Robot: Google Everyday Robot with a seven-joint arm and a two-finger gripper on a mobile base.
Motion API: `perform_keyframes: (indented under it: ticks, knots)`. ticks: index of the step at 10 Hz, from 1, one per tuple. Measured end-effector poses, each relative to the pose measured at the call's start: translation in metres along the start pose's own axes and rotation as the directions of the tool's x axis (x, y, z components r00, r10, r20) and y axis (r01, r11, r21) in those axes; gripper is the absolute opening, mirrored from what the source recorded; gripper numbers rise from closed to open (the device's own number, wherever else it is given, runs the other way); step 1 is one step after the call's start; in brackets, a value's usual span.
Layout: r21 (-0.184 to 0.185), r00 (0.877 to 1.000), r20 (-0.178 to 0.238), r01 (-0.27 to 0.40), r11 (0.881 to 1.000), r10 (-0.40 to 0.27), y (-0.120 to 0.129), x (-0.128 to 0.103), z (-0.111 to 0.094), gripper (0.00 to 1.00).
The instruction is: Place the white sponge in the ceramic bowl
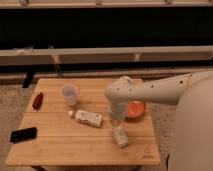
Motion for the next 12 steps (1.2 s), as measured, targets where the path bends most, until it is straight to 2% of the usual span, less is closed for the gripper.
perform_keyframes:
  ticks: [1,2,5,8,12]
  knots:
    - [0.009,1.000,-0.012,0.013,1.000,-0.013,0.003,0.006,0.008,0.44]
    - [0.028,1.000,-0.013,0.029,0.999,-0.028,0.001,0.012,0.017,0.57]
    - [0.064,0.999,0.002,0.045,0.997,-0.045,0.003,0.024,0.026,0.79]
    - [0.111,0.999,0.029,0.039,0.993,-0.043,0.001,0.031,0.029,0.80]
    - [0.154,0.999,0.032,0.028,0.988,-0.033,-0.006,0.028,0.036,0.80]
